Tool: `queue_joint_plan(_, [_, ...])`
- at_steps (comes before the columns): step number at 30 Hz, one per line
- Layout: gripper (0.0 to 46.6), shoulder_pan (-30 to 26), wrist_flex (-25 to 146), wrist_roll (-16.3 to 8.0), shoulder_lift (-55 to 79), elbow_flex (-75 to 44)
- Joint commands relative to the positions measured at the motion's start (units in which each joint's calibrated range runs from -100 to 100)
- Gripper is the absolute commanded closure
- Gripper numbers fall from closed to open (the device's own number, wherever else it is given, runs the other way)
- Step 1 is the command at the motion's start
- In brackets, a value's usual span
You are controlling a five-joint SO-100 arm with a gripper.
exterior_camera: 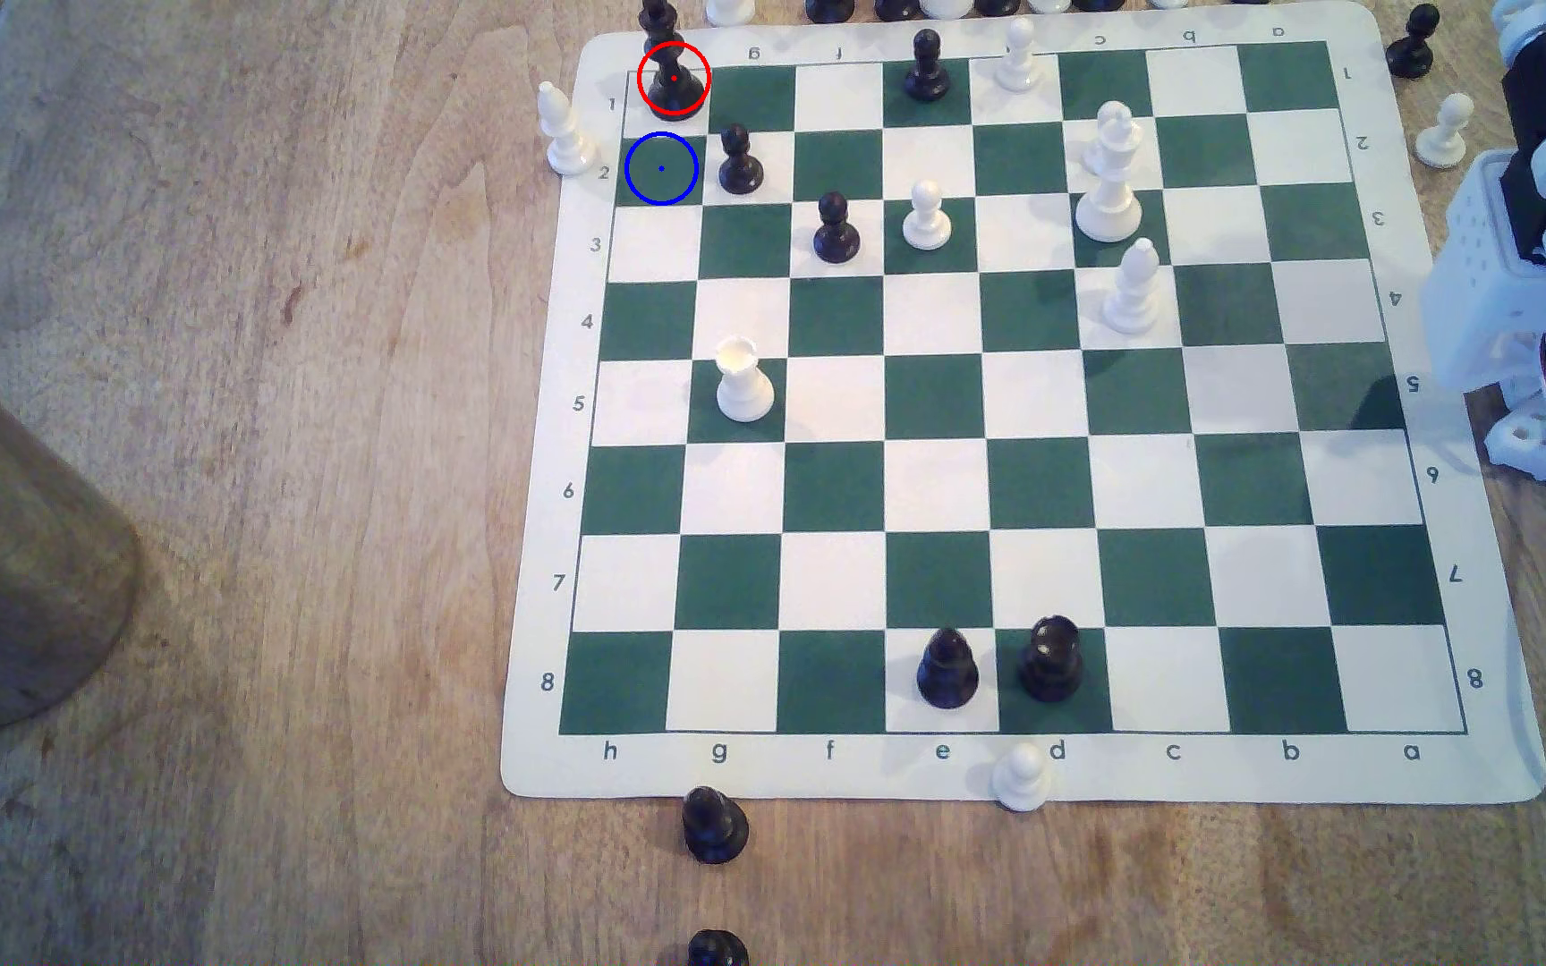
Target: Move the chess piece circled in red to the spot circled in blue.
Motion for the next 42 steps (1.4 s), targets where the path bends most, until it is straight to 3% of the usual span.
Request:
queue_joint_plan(1, [46.4, 2.2, 4.9, 0.1, 0.1, 1.3])
queue_joint_plan(7, [46.4, 2.2, 29.0, 0.1, 0.1, -0.5])
queue_joint_plan(11, [46.4, 3.3, 51.9, -0.1, 0.1, -8.2])
queue_joint_plan(13, [46.4, 4.7, 72.7, -0.2, 0.1, -16.3])
queue_joint_plan(17, [46.4, 8.3, 93.7, -0.2, 0.1, -25.8])
queue_joint_plan(26, [46.4, 15.7, 127.9, -0.3, 0.8, -33.6])
queue_joint_plan(29, [46.4, 17.6, 134.4, -0.2, 1.4, -33.7])
queue_joint_plan(37, [46.4, 15.9, 137.3, -1.0, 16.6, -38.5])
queue_joint_plan(42, [46.4, 15.8, 137.5, -3.1, 36.3, -51.4])
